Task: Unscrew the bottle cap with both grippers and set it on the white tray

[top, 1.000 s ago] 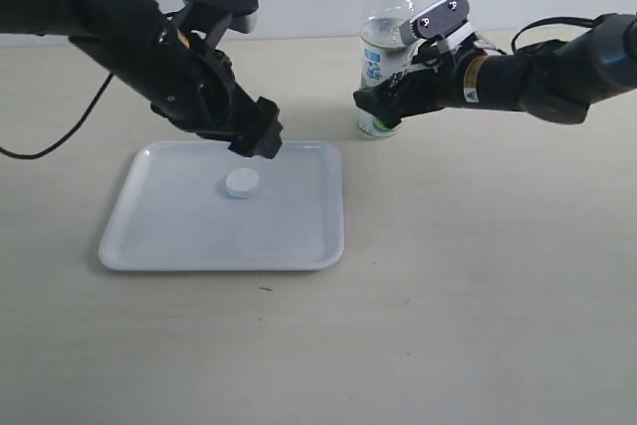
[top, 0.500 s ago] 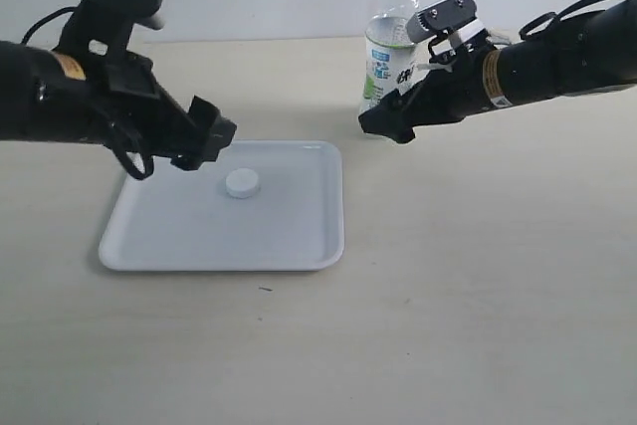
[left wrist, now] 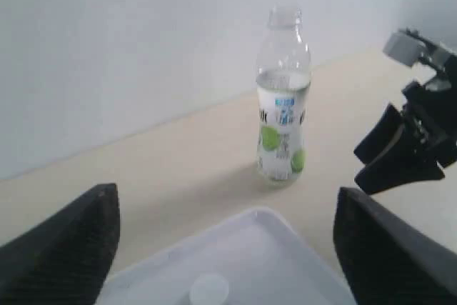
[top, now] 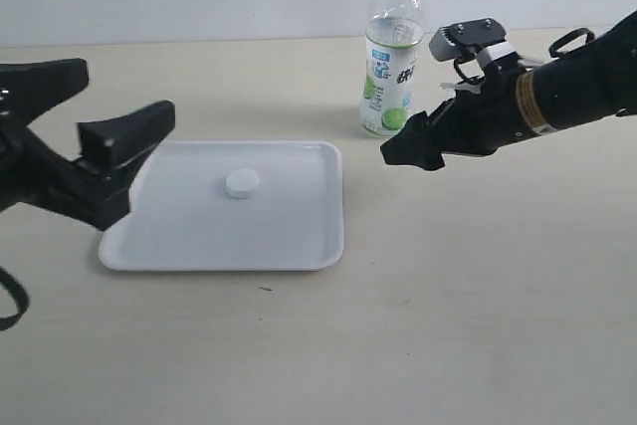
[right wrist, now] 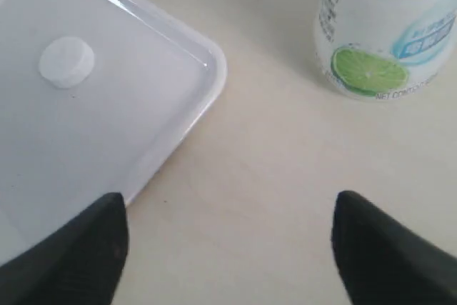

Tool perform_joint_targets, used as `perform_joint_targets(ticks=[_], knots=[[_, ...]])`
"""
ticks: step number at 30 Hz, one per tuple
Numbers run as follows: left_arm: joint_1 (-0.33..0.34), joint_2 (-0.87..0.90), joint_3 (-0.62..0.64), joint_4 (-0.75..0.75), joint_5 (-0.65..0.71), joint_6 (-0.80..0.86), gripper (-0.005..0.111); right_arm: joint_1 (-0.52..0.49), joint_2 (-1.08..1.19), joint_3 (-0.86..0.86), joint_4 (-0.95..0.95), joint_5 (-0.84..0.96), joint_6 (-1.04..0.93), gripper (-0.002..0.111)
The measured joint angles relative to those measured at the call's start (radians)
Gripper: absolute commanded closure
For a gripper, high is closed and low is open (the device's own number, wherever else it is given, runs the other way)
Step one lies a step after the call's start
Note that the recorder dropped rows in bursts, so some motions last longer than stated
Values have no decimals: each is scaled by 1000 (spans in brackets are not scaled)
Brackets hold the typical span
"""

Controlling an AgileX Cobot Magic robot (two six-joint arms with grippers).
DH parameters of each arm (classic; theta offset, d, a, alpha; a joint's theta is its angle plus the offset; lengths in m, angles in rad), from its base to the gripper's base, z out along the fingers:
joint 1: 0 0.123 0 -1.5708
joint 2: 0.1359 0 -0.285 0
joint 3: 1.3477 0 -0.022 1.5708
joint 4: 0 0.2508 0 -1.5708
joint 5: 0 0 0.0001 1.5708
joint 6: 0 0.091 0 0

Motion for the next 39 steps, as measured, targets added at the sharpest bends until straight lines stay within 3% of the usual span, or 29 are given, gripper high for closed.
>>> perform_joint_targets(ticks=[1, 2, 3, 4, 5, 6, 7, 13, 21, 30, 39], knots=[[0, -40, 29, 0, -35, -20, 46, 0, -31, 17, 0, 0, 3, 70], [0, -122, 93, 0, -108, -50, 51, 0, -104, 55, 0, -4, 3, 77], [0, -162, 119, 0, -135, -57, 65, 0, -144, 72, 0, -11, 3, 93], [0, -238, 179, 0, -178, -64, 71, 0, -232, 118, 0, -30, -8, 99], [0, -266, 199, 0, -189, -64, 88, 0, -269, 143, 0, -42, -15, 108], [0, -329, 244, 0, -198, -68, 101, 0, -372, 194, -2, -78, -34, 108], [0, -366, 272, 0, -198, -68, 106, 0, -451, 229, -2, -99, -44, 108], [0, -507, 296, 0, -105, -71, 106, 0, -980, 404, -2, -133, -68, 108], [0, -524, 296, 0, -21, -71, 106, 0, -1381, 441, -4, -135, -57, 108], [0, -524, 296, 4, -12, -71, 106, 0, -1620, 441, -4, -139, -55, 108], [0, -524, 296, 8, -12, -42, 106, 0, -1671, 441, -4, -139, -53, 108]])
